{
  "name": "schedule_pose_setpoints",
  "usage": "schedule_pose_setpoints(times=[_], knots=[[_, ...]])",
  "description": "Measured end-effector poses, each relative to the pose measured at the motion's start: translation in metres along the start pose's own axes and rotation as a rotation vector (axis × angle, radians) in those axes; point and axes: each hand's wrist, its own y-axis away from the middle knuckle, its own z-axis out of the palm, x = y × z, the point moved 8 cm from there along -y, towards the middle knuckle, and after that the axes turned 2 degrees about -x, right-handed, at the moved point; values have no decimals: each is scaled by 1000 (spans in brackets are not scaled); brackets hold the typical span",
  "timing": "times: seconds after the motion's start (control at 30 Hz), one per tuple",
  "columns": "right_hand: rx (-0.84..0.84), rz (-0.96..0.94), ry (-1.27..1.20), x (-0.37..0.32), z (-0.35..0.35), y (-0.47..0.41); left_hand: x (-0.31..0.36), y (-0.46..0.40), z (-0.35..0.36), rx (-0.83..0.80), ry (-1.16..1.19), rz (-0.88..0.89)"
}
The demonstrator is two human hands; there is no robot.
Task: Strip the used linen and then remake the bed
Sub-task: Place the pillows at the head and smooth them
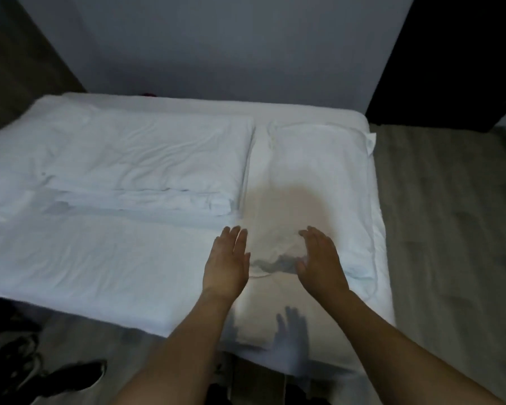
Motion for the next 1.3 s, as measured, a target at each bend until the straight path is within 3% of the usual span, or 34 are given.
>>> schedule_pose_setpoints(times=[0.17, 0.33, 0.57, 0.93, 1.13, 1.2, 1.3], knots=[[-53, -189, -12, -126, 41, -19, -124, 48, -62, 143, -1, -201], [-144, -393, -41, -291, 120, -20, -266, 116, -100, 174, -58, -338], [-287, -601, -30, -508, 219, -21, -459, 175, -176, 335, 23, -603], [-323, -634, 17, -652, 319, -127, -641, 162, -233, 309, -16, -806], [-346, -640, 39, -745, 396, -192, -789, 141, -277, 381, 62, -981], [-348, -603, 73, -773, 425, -225, -845, 118, -288, 388, 47, -976], [-362, -518, 125, -815, 480, -278, -931, 60, -292, 230, -121, -828]])
